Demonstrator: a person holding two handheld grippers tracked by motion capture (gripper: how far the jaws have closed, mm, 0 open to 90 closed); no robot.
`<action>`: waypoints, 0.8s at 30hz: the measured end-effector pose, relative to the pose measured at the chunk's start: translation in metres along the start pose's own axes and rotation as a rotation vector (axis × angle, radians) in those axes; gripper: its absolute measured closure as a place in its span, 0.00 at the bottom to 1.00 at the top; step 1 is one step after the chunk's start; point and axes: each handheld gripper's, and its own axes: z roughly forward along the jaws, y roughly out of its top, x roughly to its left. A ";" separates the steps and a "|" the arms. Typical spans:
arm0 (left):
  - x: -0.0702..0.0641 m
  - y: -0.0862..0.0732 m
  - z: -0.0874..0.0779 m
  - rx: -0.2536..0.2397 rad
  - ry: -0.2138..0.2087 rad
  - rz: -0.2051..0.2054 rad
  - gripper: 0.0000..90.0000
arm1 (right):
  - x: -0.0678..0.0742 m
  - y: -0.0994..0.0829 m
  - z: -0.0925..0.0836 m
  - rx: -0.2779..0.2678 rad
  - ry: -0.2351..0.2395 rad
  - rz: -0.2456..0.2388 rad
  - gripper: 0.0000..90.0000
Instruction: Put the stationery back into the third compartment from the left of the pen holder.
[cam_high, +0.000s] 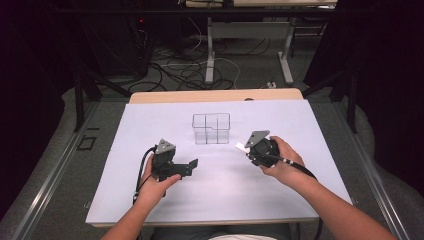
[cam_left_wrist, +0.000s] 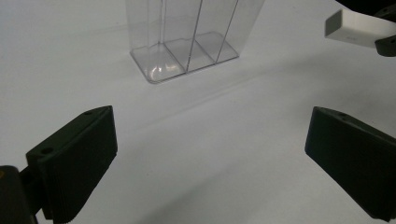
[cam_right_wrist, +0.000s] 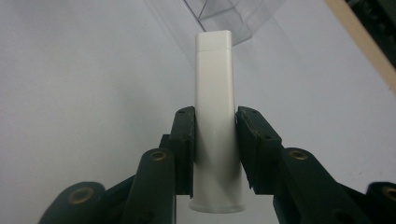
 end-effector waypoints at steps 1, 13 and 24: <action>0.000 0.000 0.000 0.000 0.000 0.000 0.03 | 0.002 0.001 0.000 -0.006 -0.009 -0.025 0.76; 0.000 0.001 0.000 -0.002 -0.004 0.003 0.04 | 0.030 0.007 -0.001 -0.067 -0.199 -0.512 0.76; 0.003 0.004 -0.003 0.006 -0.016 0.013 0.05 | 0.052 0.009 -0.001 -0.097 -0.246 -0.793 0.76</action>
